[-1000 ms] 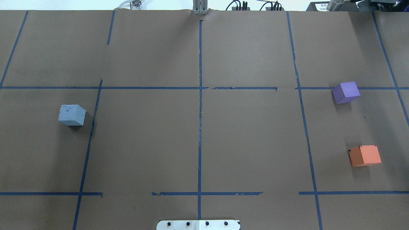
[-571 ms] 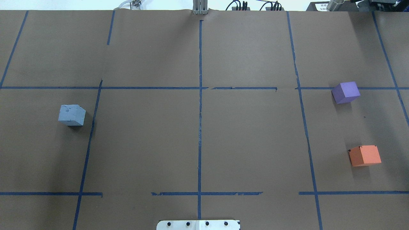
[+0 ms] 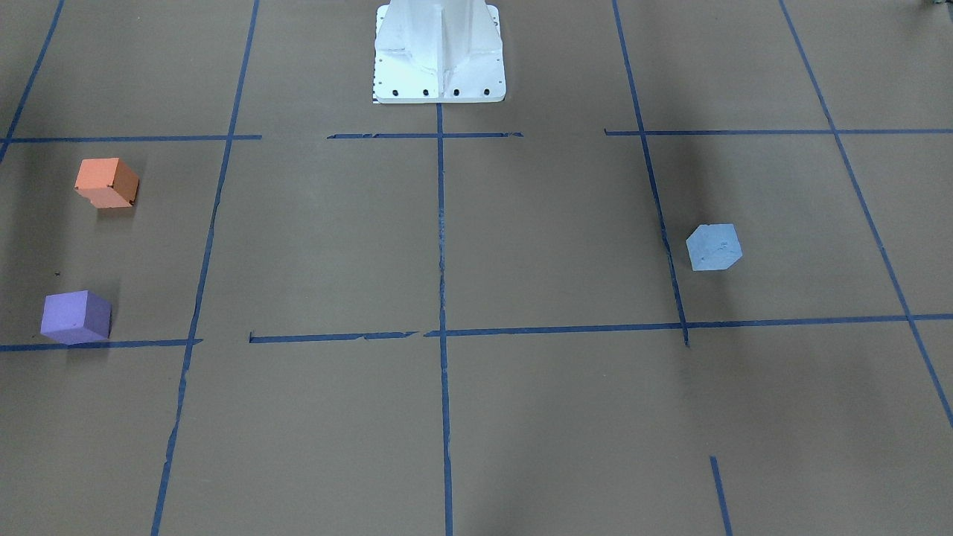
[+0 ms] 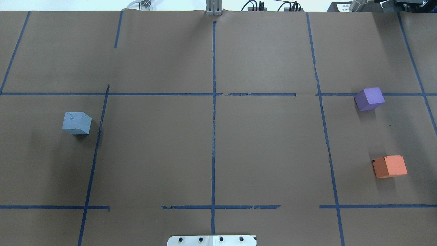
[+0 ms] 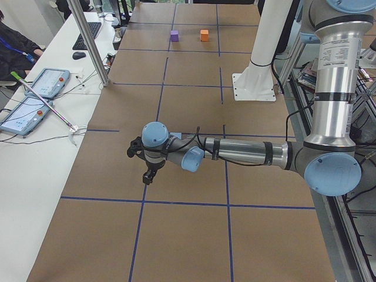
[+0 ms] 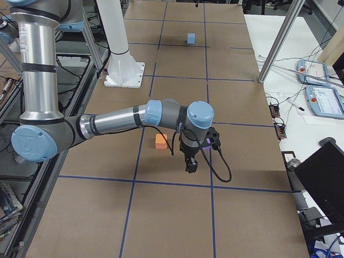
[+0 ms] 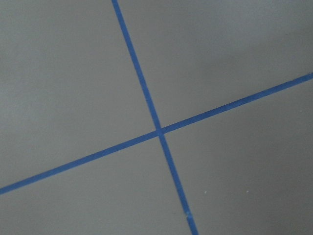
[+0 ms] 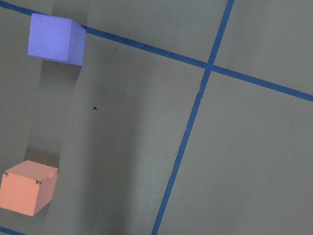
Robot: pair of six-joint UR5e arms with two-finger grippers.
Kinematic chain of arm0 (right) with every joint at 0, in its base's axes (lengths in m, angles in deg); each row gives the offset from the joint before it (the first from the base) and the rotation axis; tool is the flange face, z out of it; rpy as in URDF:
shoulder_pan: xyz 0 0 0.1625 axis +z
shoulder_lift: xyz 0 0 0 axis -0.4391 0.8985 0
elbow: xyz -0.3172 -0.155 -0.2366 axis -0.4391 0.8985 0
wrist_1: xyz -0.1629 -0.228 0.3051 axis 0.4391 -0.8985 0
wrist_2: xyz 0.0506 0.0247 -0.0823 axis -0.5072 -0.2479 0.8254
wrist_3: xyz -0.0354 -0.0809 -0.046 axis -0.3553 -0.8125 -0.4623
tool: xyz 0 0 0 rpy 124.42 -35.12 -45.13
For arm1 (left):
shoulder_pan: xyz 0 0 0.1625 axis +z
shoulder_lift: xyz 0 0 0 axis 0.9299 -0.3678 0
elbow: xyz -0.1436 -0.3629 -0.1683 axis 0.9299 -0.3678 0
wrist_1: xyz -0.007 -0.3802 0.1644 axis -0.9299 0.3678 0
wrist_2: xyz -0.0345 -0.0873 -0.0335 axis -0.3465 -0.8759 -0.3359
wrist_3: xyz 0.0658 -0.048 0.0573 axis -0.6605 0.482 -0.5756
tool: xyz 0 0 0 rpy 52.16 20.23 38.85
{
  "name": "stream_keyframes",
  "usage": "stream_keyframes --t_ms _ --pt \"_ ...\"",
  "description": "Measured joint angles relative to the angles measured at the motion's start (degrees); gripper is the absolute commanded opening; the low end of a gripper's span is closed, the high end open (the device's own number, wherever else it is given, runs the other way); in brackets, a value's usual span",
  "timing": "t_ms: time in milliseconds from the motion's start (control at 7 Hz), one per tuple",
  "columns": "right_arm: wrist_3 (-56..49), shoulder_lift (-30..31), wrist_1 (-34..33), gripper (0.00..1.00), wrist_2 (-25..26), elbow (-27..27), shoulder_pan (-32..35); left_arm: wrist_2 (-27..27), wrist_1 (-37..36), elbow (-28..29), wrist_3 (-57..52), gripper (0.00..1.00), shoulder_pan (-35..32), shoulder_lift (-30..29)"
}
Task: Place blue block between orange and purple blocks
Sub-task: 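Lower the left gripper onto the light blue cube and grasp it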
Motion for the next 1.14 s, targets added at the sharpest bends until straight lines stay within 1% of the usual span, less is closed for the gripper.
stream_keyframes --t_ms 143,286,429,571,714,1143 --pt "0.01 0.31 0.00 1.00 0.00 -0.48 0.01 0.29 1.99 -1.73 11.45 1.00 5.22 -0.16" --pt "0.01 0.65 0.00 1.00 -0.02 -0.89 0.03 1.67 4.07 -3.90 23.91 1.00 10.36 -0.34" --pt "0.01 0.92 0.00 1.00 -0.06 -1.12 0.02 4.63 6.38 -5.45 34.95 1.00 15.46 -0.95" --pt "0.01 1.03 0.00 1.00 -0.08 -1.19 0.01 8.69 8.01 -6.04 42.51 1.00 20.32 -2.04" --pt "0.01 1.06 0.00 1.00 -0.08 -1.20 0.02 12.06 8.69 -5.85 46.28 1.00 23.97 -3.26" --pt "0.01 1.09 0.00 1.00 -0.09 -1.18 0.01 16.19 8.60 -4.03 48.37 1.00 28.65 -5.56"
